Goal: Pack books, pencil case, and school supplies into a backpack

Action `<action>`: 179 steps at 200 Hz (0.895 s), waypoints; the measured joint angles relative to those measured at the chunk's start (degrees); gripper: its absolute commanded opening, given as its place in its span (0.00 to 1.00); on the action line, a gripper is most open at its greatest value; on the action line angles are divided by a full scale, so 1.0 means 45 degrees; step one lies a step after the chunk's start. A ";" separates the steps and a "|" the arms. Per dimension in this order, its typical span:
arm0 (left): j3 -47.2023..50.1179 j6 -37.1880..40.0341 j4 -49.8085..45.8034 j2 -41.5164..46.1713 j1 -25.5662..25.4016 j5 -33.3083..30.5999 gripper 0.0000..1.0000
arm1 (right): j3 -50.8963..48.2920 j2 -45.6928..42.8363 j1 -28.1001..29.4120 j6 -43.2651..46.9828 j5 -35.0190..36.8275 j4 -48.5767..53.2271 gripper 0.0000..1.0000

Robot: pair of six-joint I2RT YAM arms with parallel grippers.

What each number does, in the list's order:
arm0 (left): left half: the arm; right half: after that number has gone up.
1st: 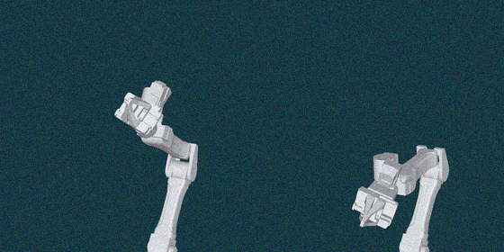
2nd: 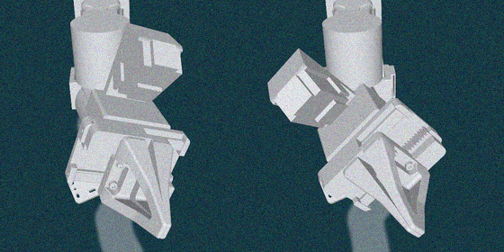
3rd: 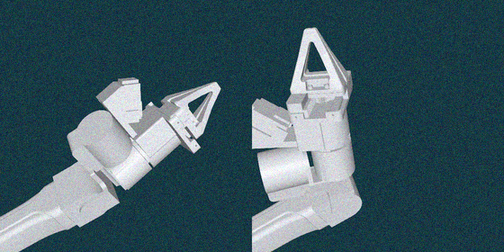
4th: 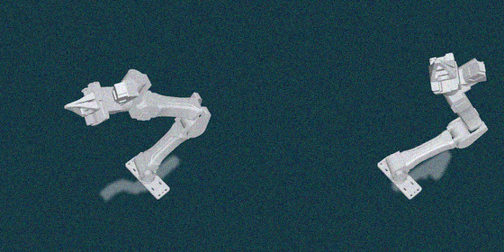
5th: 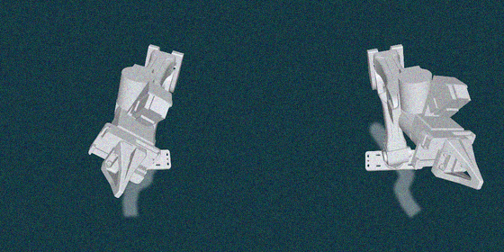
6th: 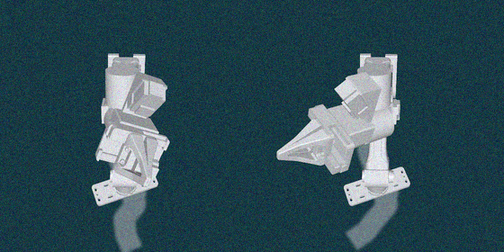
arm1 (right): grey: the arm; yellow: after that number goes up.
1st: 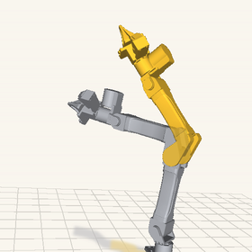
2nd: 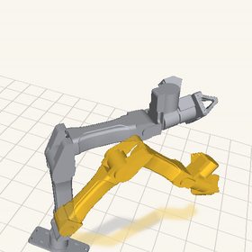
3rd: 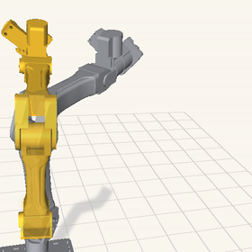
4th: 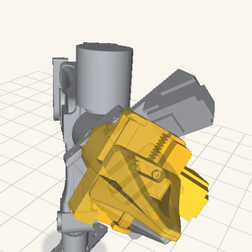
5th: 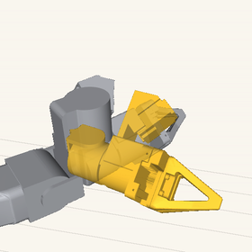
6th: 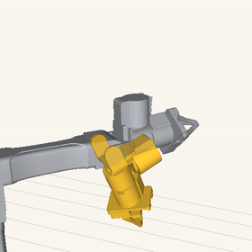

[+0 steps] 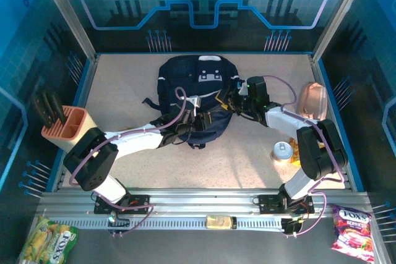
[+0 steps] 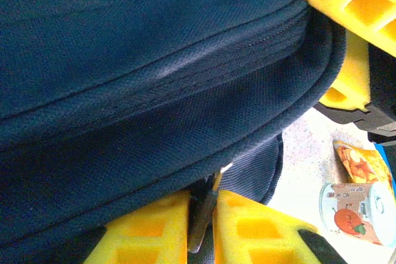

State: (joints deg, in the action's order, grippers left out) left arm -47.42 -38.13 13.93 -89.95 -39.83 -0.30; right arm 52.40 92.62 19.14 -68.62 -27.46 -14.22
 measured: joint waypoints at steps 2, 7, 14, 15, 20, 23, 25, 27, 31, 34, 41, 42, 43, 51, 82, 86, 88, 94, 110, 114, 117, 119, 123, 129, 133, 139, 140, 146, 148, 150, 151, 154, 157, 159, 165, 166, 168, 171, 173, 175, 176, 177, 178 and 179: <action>0.0000 0.0053 0.0005 0.0000 -0.0019 -0.0005 0.12 | -0.0005 0.0000 0.0000 0.0000 0.0000 0.0000 0.29; -0.0010 0.0087 0.0000 0.0000 -0.0024 -0.0044 0.10 | -0.0010 0.0000 0.0000 0.0000 -0.0005 0.0005 0.29; -0.0019 0.0189 -0.0034 0.0000 -0.0053 -0.0107 0.08 | -0.0015 0.0000 0.0000 0.0000 -0.0005 0.0005 0.28; -0.0019 0.0209 -0.0039 0.0000 -0.0058 -0.0112 0.07 | -0.0015 0.0000 0.0000 0.0000 -0.0005 0.0005 0.28; -0.0019 0.0233 -0.0063 0.0005 -0.0068 -0.0185 0.06 | -0.0019 0.0000 0.0000 0.0000 -0.0005 0.0005 0.27; -0.0019 0.0257 -0.0078 0.0005 -0.0078 -0.0204 0.05 | -0.0019 0.0000 0.0000 0.0000 -0.0005 0.0005 0.27; -0.0019 0.0248 -0.0087 0.0010 -0.0083 -0.0233 0.04 | -0.0019 0.0000 -0.0005 0.0005 -0.0005 0.0005 0.26; -0.0019 0.0287 -0.0107 0.0015 -0.0083 -0.0257 0.03 | -0.0024 0.0000 -0.0005 -0.0005 -0.0005 0.0005 0.26; -0.0019 0.0330 -0.0146 0.0029 -0.0097 -0.0296 0.02 | -0.0029 0.0000 -0.0005 0.0000 -0.0005 0.0000 0.26; -0.0019 0.0437 -0.0180 0.0049 -0.0107 -0.0340 0.01 | -0.0039 0.0000 -0.0005 -0.0015 -0.0005 0.0000 0.25; -0.0019 0.0500 -0.0277 0.0102 -0.0107 -0.0403 0.00 | -0.0068 0.0000 -0.0005 -0.0029 -0.0010 -0.0010 0.25; -0.0019 0.0495 -0.0287 0.0102 -0.0107 -0.0418 0.00 | -0.0073 0.0000 -0.0005 -0.0044 -0.0010 -0.0010 0.25; -0.0019 0.0500 -0.0311 0.0121 -0.0107 -0.0432 0.00 | -0.0073 0.0000 -0.0010 -0.0039 -0.0010 -0.0005 0.24; -0.0019 0.0559 -0.0427 0.0219 -0.0107 -0.0529 0.00 | -0.0117 0.0000 -0.0015 -0.0053 -0.0015 -0.0068 0.24; 0.0238 0.0811 -0.0763 0.0729 -0.0102 -0.0967 0.00 | -0.0267 -0.0005 -0.0151 -0.0141 -0.0160 -0.0345 0.22; 0.0335 0.0835 -0.0797 0.0811 -0.0102 -0.1030 0.00 | -0.0272 -0.0005 -0.0185 -0.0136 -0.0209 -0.0389 0.22; 0.0393 0.0840 -0.0806 0.0860 -0.0102 -0.1073 0.00 | -0.0277 -0.0005 -0.0189 -0.0141 -0.0228 -0.0389 0.22; 0.0568 0.0845 -0.0850 0.0991 -0.0102 -0.1195 0.00 | -0.0325 -0.0005 -0.0243 -0.0141 -0.0257 -0.0466 0.22; 0.1117 0.0845 -0.1044 0.1360 -0.0073 -0.1559 0.00 | -0.0622 -0.0078 -0.0359 -0.0136 -0.0335 -0.0636 0.21; 0.1287 0.0845 -0.1078 0.1467 -0.0058 -0.1656 0.00 | -0.0704 -0.0102 -0.0413 -0.0141 -0.0330 -0.0665 0.21; 0.1375 0.0850 -0.1103 0.1515 -0.0053 -0.1705 0.00 | -0.0772 -0.0131 -0.0437 -0.0141 -0.0335 -0.0685 0.20; 0.1457 0.0850 -0.1141 0.1574 -0.0039 -0.1749 0.00 | -0.0806 -0.0141 -0.0457 -0.0136 -0.0335 -0.0690 0.20; 0.1622 0.0845 -0.1171 0.1656 -0.0015 -0.1817 0.00 | -0.0879 -0.0180 -0.0500 -0.0136 -0.0330 -0.0719 0.20; 0.1831 0.0850 -0.1224 0.1787 0.0010 -0.1938 0.00 | -0.0991 -0.0238 -0.0568 -0.0141 -0.0335 -0.0753 0.20; 0.1948 0.0850 -0.1273 0.1875 0.0029 -0.2006 0.00 | -0.1049 -0.0277 -0.0607 -0.0141 -0.0335 -0.0763 0.20; 0.2157 0.0869 -0.1311 0.2035 0.0058 -0.2123 0.00 | -0.1107 -0.0340 -0.0665 -0.0141 -0.0335 -0.0763 0.20; 0.2176 0.0874 -0.1311 0.2055 0.0063 -0.2127 0.00 | -0.1132 -0.0355 -0.0685 -0.0141 -0.0335 -0.0767 0.20; 0.2336 0.0903 -0.1316 0.2195 0.0087 -0.2234 0.00 | -0.1195 -0.0427 -0.0733 -0.0141 -0.0330 -0.0806 0.20; 0.2399 0.0928 -0.1307 0.2249 0.0097 -0.2268 0.00 | -0.1224 -0.0452 -0.0758 -0.0141 -0.0330 -0.0826 0.20; 0.2453 0.0937 -0.1297 0.2297 0.0107 -0.2307 0.00 | -0.1239 -0.0471 -0.0763 -0.0141 -0.0335 -0.0845 0.20; 0.2467 0.0937 -0.1297 0.2317 0.0112 -0.2317 0.00 | -0.1248 -0.0476 -0.0767 -0.0141 -0.0335 -0.0850 0.20; 0.2526 0.0981 -0.1273 0.2385 0.0126 -0.2322 0.00 | -0.1282 -0.0525 -0.0797 -0.0136 -0.0325 -0.0855 0.20; 0.2589 0.1035 -0.1243 0.2443 0.0141 -0.2331 0.00 | -0.1316 -0.0563 -0.0821 -0.0136 -0.0321 -0.0865 0.21; 0.2613 0.1069 -0.1205 0.2482 0.0146 -0.2322 0.00 | -0.1341 -0.0597 -0.0840 -0.0136 -0.0316 -0.0855 0.21; 0.2657 0.1190 -0.1112 0.2560 0.0160 -0.2307 0.00 | -0.1413 -0.0699 -0.0874 -0.0131 -0.0233 -0.0855 0.23; 0.2657 0.1234 -0.1098 0.2565 0.0160 -0.2278 0.00 | -0.1423 -0.0719 -0.0879 -0.0136 -0.0223 -0.0845 0.23; 0.2657 0.1263 -0.1078 0.2574 0.0160 -0.2234 0.00 | -0.1447 -0.0767 -0.0889 -0.0121 -0.0185 -0.0840 0.24; 0.2657 0.1326 -0.1001 0.2579 0.0160 -0.2181 0.00 | -0.1477 -0.0806 -0.0903 -0.0112 -0.0141 -0.0840 0.24; 0.2647 0.1389 -0.0967 0.2579 0.0160 -0.2147 0.00 | -0.1496 -0.0865 -0.0918 -0.0117 -0.0083 -0.0821 0.25; 0.2642 0.1472 -0.0942 0.2579 0.0160 -0.2059 0.00 | -0.1511 -0.0908 -0.0928 -0.0092 -0.0019 -0.0787 0.26; 0.2637 0.1486 -0.0933 0.2579 0.0160 -0.2035 0.00 | -0.1515 -0.0923 -0.0933 -0.0083 -0.0005 -0.0772 0.26; 0.2623 0.1511 -0.0908 0.2574 0.0160 -0.1996 0.00 | -0.1520 -0.0937 -0.0937 -0.0078 0.0015 -0.0763 0.26; 0.2618 0.1520 -0.0899 0.2574 0.0160 -0.1977 0.00 | -0.1530 -0.0976 -0.0937 -0.0083 0.0049 -0.0753 0.26; 0.2608 0.1540 -0.0889 0.2569 0.0160 -0.1962 0.00 | -0.1540 -0.0996 -0.0942 -0.0087 0.0078 -0.0748 0.27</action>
State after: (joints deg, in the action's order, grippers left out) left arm -35.68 -31.20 9.93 -78.39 -39.11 -9.13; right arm 45.47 88.14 14.90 -69.01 -27.11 -17.58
